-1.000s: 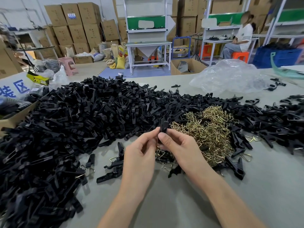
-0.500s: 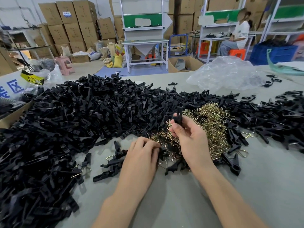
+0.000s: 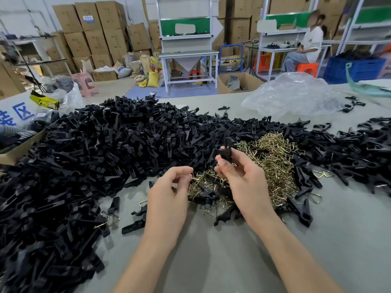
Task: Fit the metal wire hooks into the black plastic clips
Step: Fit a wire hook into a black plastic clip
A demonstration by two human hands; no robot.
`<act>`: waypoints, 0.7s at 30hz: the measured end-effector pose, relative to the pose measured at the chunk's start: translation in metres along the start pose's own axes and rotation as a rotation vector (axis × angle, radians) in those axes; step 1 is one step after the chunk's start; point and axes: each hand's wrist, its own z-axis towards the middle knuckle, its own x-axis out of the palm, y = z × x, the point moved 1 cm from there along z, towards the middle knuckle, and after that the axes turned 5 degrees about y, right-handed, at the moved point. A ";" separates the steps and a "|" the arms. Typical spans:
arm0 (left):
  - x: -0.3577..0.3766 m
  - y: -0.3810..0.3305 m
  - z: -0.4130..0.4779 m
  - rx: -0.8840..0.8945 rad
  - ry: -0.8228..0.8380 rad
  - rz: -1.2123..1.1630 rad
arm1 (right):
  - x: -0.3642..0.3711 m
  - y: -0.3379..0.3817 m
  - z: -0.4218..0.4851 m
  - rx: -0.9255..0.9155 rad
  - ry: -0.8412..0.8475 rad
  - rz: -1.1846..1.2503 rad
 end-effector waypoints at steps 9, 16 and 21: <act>-0.001 -0.007 0.004 -0.104 -0.041 -0.310 | 0.009 0.006 -0.005 0.181 0.244 0.297; 0.003 -0.004 0.001 -0.004 0.024 -0.156 | 0.011 0.001 -0.004 0.280 0.270 0.492; 0.002 -0.003 -0.004 0.225 0.090 0.187 | 0.008 0.004 -0.004 0.224 0.250 0.515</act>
